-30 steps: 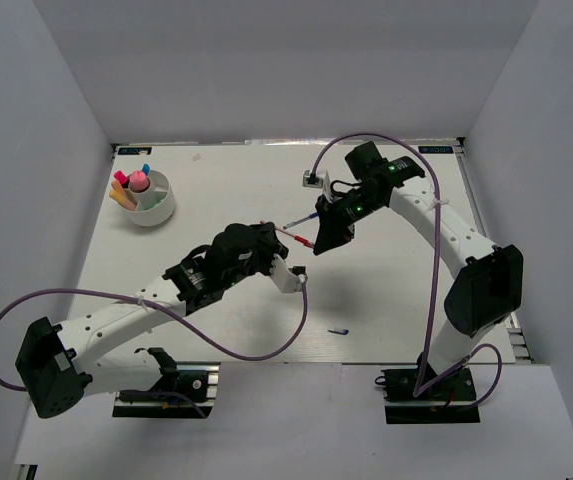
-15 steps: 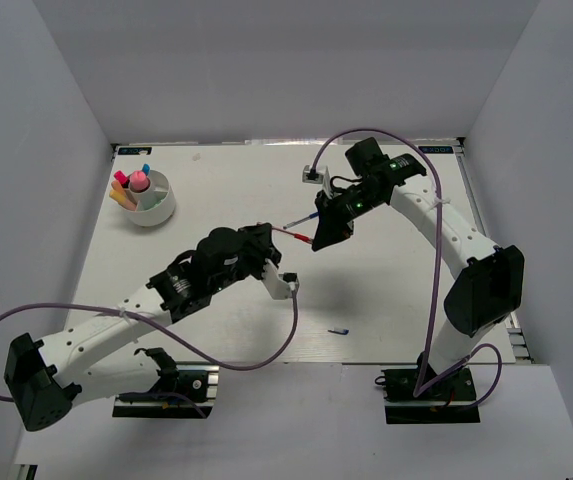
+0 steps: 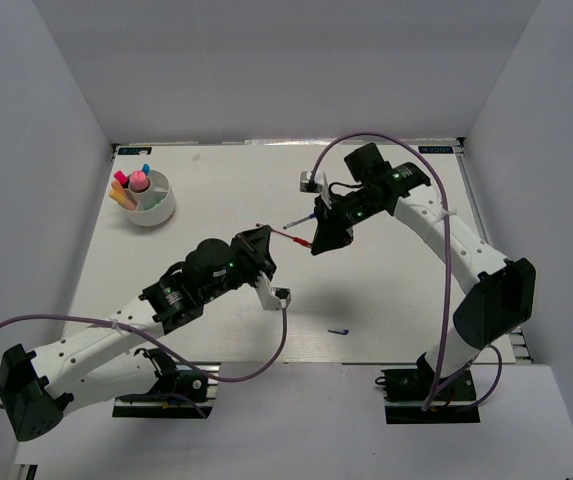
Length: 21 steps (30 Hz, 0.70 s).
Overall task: Sort the stationery into containers
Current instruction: Cap the pen
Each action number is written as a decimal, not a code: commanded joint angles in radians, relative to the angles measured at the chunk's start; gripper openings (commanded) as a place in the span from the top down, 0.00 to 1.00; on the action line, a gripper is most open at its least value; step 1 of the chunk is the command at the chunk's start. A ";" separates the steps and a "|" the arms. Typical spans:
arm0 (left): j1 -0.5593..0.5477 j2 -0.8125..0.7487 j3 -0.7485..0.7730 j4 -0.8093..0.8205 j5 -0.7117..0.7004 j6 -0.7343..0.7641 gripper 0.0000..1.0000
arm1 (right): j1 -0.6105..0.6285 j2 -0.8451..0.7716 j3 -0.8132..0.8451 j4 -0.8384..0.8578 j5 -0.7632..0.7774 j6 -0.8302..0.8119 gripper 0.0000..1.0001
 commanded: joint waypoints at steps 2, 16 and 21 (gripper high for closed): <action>-0.044 -0.016 -0.025 0.091 0.180 0.064 0.97 | 0.040 -0.070 -0.033 0.188 -0.026 -0.048 1.00; -0.044 -0.045 -0.065 0.132 0.155 0.121 0.62 | 0.043 -0.108 -0.156 0.382 -0.030 0.063 1.00; -0.044 -0.044 -0.072 0.153 0.134 0.128 0.54 | 0.038 -0.128 -0.188 0.422 -0.029 0.096 1.00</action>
